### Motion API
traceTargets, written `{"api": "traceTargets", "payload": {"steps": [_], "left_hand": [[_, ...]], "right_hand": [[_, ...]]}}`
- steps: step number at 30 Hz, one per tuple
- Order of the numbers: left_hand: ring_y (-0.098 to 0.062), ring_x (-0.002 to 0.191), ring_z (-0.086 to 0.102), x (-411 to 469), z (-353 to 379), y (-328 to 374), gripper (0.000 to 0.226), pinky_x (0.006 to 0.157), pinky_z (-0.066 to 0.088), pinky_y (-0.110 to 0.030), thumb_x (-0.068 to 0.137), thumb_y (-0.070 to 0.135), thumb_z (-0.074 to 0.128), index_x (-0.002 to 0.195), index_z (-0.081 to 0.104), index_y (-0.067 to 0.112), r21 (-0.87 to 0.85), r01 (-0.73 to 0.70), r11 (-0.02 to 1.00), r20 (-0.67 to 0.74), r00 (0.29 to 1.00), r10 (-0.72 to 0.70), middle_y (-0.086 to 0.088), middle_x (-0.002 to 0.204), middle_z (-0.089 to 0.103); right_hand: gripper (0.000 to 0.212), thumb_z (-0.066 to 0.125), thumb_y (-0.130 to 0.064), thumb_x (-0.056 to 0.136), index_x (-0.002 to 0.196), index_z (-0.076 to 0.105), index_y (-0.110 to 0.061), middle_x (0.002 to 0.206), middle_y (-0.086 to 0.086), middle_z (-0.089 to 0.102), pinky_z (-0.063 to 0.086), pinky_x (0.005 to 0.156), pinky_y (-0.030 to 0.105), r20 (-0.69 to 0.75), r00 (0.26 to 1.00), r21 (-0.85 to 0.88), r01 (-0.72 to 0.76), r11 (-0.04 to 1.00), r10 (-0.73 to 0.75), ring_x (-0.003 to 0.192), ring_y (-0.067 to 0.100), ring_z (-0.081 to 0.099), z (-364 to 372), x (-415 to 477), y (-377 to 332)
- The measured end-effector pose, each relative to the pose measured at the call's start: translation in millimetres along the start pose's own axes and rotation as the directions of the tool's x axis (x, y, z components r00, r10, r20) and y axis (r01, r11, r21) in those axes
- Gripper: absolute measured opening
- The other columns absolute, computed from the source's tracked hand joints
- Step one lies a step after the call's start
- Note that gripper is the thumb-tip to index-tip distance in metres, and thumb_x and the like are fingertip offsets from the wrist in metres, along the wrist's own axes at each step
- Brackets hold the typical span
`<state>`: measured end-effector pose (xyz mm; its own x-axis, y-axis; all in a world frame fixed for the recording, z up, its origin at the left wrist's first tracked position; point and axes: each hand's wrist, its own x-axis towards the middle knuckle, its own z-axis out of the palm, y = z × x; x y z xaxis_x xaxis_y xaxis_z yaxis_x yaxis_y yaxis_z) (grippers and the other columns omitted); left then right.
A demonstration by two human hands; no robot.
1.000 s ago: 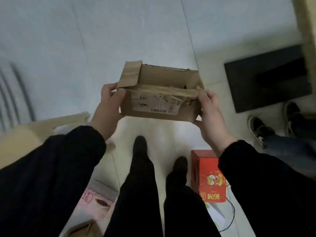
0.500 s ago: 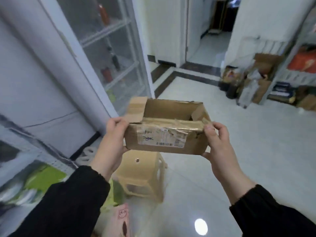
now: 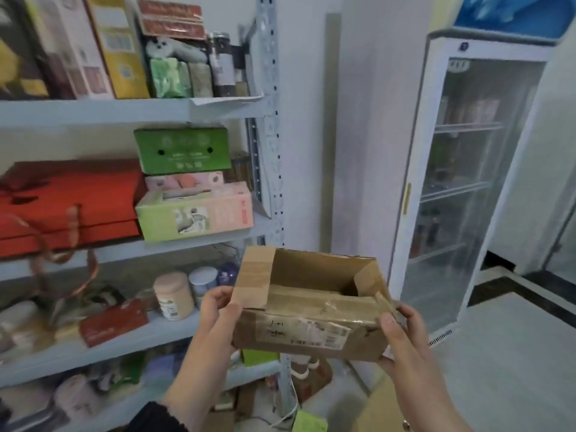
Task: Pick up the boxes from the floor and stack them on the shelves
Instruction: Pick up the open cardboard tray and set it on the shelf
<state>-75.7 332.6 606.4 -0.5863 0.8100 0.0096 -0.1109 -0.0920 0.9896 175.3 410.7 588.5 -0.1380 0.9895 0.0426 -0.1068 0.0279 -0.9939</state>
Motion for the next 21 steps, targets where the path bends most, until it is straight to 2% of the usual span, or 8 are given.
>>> {"api": "traceTargets", "payload": {"steps": [2, 4, 7, 12, 14, 17, 19, 21], "left_hand": [[-0.017, 0.096, 0.068, 13, -43, 4, 0.015, 0.085, 0.053, -0.053, 0.105, 0.034, 0.048, 0.102, 0.061, 0.040, 0.017, -0.010, 1.000, -0.016, 1.000, 0.011, 0.006, 0.103, 0.069], [-0.008, 0.090, 0.068, 24, -79, 8, 0.022, 0.083, 0.052, -0.051, 0.106, 0.028, 0.045, 0.099, 0.061, 0.042, 0.020, -0.039, 0.999, -0.051, 0.998, 0.040, 0.017, 0.094, 0.069], [0.000, 0.086, 0.067, 40, -120, 13, 0.026, 0.083, 0.050, -0.046, 0.105, 0.018, 0.045, 0.105, 0.059, 0.040, 0.031, -0.074, 0.997, -0.111, 0.991, 0.077, 0.025, 0.092, 0.069], [-0.018, 0.124, 0.058, 69, -156, 25, 0.048, 0.101, 0.049, -0.049, 0.076, 0.033, 0.059, 0.118, 0.059, 0.057, 0.097, -0.164, 0.982, -0.141, 0.974, 0.177, 0.016, 0.127, 0.065], [-0.007, 0.122, 0.060, 86, -157, 31, 0.054, 0.104, 0.048, -0.047, 0.088, 0.016, 0.060, 0.117, 0.056, 0.062, 0.143, -0.224, 0.964, -0.142, 0.959, 0.244, 0.023, 0.124, 0.065], [0.009, 0.111, 0.060, 106, -145, 49, 0.067, 0.095, 0.047, -0.030, 0.097, -0.004, 0.054, 0.124, 0.043, 0.056, 0.221, -0.300, 0.928, -0.113, 0.937, 0.330, 0.038, 0.116, 0.061], [0.008, 0.112, 0.060, 125, -137, 65, 0.065, 0.092, 0.049, -0.027, 0.096, -0.004, 0.057, 0.128, 0.038, 0.049, 0.294, -0.333, 0.896, -0.141, 0.912, 0.385, 0.040, 0.117, 0.060], [-0.005, 0.113, 0.064, 146, -130, 83, 0.064, 0.095, 0.056, -0.041, 0.093, -0.001, 0.061, 0.130, 0.039, 0.046, 0.393, -0.343, 0.853, -0.184, 0.880, 0.438, 0.029, 0.123, 0.061]], "right_hand": [[0.071, 0.073, -0.092, 0.041, 0.102, 0.059, -0.058, 0.101, -0.021, 0.072, 0.053, 0.100, 0.057, 0.043, 0.999, 0.023, 0.010, 1.000, -0.011, 0.106, 0.015, 0.068, 44, 5, 8], [0.080, 0.076, -0.091, 0.031, 0.100, 0.063, -0.055, 0.104, -0.015, 0.074, 0.054, 0.098, 0.056, 0.099, 0.995, 0.051, 0.010, 0.999, -0.015, 0.101, 0.014, 0.071, 83, 12, 14], [0.086, 0.078, -0.091, 0.031, 0.107, 0.062, -0.054, 0.114, -0.012, 0.072, 0.056, 0.098, 0.053, 0.188, 0.982, 0.048, 0.002, 0.999, -0.011, 0.109, 0.017, 0.070, 128, 20, 18], [0.083, 0.077, -0.088, 0.045, 0.119, 0.058, -0.056, 0.119, -0.019, 0.070, 0.051, 0.104, 0.050, 0.288, 0.944, 0.006, 0.165, 0.986, -0.160, 0.113, 0.009, 0.068, 168, 51, 8], [0.065, 0.078, -0.075, 0.062, 0.121, 0.056, -0.056, 0.122, -0.019, 0.069, 0.052, 0.100, 0.039, 0.321, 0.918, 0.000, 0.247, 0.969, -0.234, 0.112, 0.003, 0.067, 180, 71, -3], [0.050, 0.070, -0.037, 0.082, 0.127, 0.051, -0.046, 0.124, -0.020, 0.065, 0.053, 0.097, 0.023, 0.361, 0.861, -0.012, 0.389, 0.921, -0.358, 0.116, 0.001, 0.064, 194, 114, -15], [0.050, 0.069, -0.019, 0.089, 0.126, 0.046, -0.044, 0.124, -0.013, 0.066, 0.052, 0.097, 0.018, 0.402, 0.818, -0.017, 0.457, 0.889, -0.412, 0.117, 0.001, 0.063, 204, 146, -24], [0.061, 0.068, -0.005, 0.093, 0.117, 0.044, -0.055, 0.127, -0.007, 0.065, 0.053, 0.098, 0.021, 0.426, 0.794, -0.051, 0.499, 0.865, -0.433, 0.117, 0.000, 0.063, 214, 178, -35]]}}
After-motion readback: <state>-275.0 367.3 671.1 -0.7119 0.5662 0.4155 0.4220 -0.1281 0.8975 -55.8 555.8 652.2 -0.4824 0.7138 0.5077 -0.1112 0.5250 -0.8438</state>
